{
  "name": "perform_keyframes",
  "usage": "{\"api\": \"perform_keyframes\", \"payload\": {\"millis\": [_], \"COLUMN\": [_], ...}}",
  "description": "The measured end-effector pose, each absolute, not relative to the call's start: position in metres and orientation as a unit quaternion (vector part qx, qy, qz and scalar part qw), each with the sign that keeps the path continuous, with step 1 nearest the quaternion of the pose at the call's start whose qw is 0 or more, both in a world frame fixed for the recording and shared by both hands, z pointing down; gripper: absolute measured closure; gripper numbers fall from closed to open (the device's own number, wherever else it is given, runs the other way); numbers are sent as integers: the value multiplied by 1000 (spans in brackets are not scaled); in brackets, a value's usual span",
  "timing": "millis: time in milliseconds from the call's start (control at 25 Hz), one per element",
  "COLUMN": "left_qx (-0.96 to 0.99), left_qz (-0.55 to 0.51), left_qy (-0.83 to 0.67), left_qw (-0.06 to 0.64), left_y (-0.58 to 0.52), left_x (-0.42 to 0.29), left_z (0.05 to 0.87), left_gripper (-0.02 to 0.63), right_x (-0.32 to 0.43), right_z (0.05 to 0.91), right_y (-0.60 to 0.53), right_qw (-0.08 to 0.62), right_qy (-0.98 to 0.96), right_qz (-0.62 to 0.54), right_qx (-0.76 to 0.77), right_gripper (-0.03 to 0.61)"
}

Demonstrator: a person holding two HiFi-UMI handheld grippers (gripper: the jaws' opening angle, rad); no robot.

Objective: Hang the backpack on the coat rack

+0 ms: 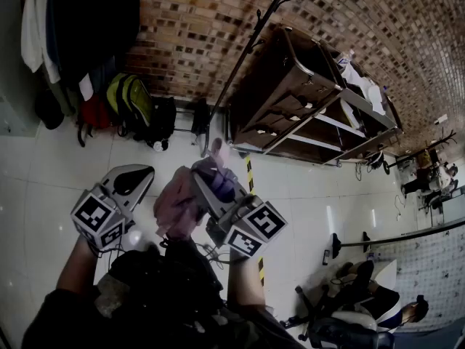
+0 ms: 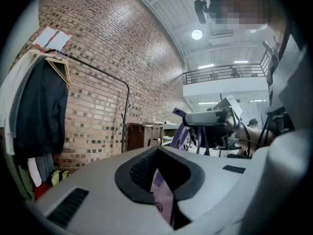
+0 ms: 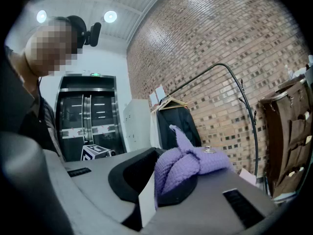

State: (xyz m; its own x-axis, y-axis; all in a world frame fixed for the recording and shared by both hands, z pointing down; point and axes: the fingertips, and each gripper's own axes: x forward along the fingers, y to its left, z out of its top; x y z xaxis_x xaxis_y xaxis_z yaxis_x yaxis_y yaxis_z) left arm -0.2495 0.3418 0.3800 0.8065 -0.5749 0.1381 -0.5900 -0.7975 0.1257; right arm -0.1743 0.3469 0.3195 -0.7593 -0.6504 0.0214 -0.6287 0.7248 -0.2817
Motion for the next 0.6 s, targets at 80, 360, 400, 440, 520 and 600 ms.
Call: {"api": "perform_keyframes", "payload": {"millis": [80, 360, 400, 440, 520, 600], "left_qx": [945, 937, 935, 934, 931, 928], "left_qz": [47, 76, 75, 73, 81, 90], "left_qy": [-314, -331, -335, -339, -344, -351], "left_qw": [81, 85, 86, 86, 85, 85], "left_y": [335, 292, 277, 261, 233, 207], "left_x": [-250, -231, -226, -220, -207, -192], "left_z": [382, 406, 407, 408, 410, 411], "left_gripper": [580, 580, 580, 580, 580, 580], "right_x": [-172, -153, -148, -141, -127, -113], "right_z": [327, 361, 362, 364, 365, 362], "right_y": [339, 291, 277, 263, 236, 209], "right_qw": [40, 33, 33, 32, 29, 35], "right_qy": [927, 931, 932, 933, 935, 938], "right_qz": [-147, -166, -169, -171, -175, -171], "right_qx": [-342, -323, -320, -316, -307, -299], "right_gripper": [569, 569, 569, 569, 569, 569]}}
